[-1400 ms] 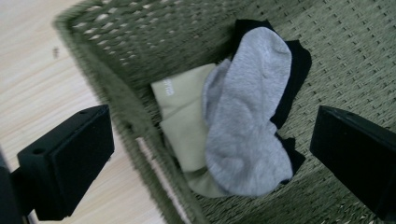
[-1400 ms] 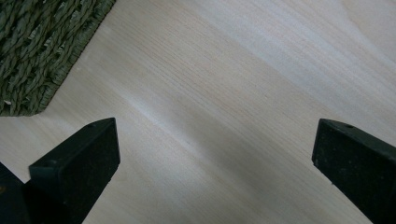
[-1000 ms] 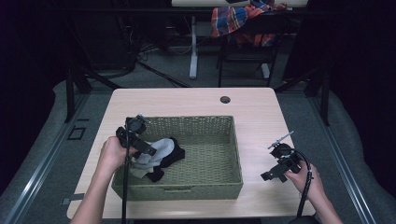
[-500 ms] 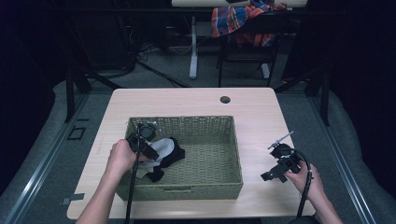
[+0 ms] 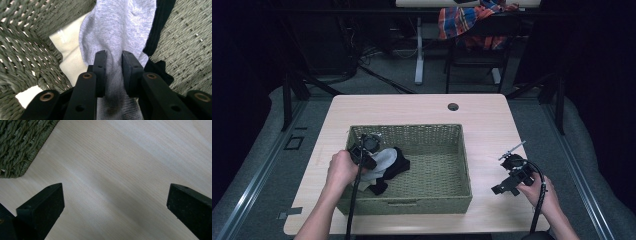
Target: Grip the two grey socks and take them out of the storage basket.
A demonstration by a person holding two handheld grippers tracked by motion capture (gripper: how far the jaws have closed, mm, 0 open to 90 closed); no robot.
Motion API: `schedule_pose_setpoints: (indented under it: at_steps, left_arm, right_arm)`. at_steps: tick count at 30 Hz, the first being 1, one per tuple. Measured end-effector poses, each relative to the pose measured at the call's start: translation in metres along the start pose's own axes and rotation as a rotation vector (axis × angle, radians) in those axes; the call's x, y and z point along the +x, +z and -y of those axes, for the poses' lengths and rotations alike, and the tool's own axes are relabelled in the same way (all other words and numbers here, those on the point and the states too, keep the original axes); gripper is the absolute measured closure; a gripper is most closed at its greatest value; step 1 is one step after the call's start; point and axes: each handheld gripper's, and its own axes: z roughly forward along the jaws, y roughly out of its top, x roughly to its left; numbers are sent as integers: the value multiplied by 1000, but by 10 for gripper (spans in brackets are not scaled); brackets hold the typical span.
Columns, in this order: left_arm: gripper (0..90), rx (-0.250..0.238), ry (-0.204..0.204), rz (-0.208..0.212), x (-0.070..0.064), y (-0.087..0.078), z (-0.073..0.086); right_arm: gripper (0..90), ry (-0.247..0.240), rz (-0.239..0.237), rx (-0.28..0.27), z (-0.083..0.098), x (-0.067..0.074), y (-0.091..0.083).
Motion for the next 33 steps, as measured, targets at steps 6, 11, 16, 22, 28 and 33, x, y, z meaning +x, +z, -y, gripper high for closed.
schedule_pose_setpoints:
  at_steps: [6,11,16,22,28,33]
  left_arm:
    - [766,-34,2,14,2,-10,2]
    - [763,-58,-10,37,4,-16,3]
    - [750,-33,-15,46,7,-13,4]
    - [656,-10,-17,39,7,-8,3]
    - [676,-5,15,23,1,-1,-7]
    - [798,-6,36,1,-4,1,-9]
  right_arm:
    - [11,3,-6,-10,0,1,0]
    - [11,5,-8,-6,0,1,0]
    - [11,11,-6,-8,0,1,1]
    - [11,11,-6,-5,0,1,1]
    - [12,-1,-8,12,-1,0,1]
    - [12,3,0,7,0,0,0]
